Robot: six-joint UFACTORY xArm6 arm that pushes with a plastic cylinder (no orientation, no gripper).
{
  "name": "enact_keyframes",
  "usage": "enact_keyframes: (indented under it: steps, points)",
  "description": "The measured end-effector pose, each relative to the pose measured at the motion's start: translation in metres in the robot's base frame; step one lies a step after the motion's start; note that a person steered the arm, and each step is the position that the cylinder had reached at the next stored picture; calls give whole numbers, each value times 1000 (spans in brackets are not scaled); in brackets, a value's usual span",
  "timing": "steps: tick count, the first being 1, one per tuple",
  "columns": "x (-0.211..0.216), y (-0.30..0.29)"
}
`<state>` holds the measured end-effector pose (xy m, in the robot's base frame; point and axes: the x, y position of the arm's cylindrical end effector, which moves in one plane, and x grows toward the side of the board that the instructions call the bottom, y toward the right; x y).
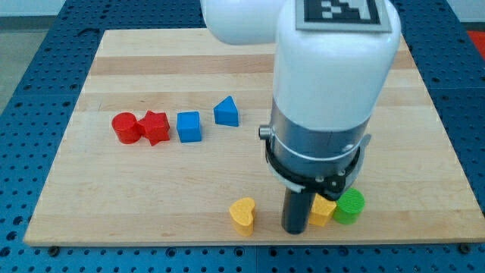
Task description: Place the yellow heart to the right of the blue triangle
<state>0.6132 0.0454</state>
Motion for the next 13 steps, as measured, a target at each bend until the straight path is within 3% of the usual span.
enact_keyframes:
  steps: [1,2,3,4,5,6,7,9,11,12,13]
  points:
    - [5,-35]
    - [2,-132]
    - [-37,-155]
    - [-45,-156]
    - [-10,-187]
    - [5,-182]
    - [4,-121]
    - [-35,-32]
    - [5,-66]
    - [-16,-95]
    - [-80,-72]
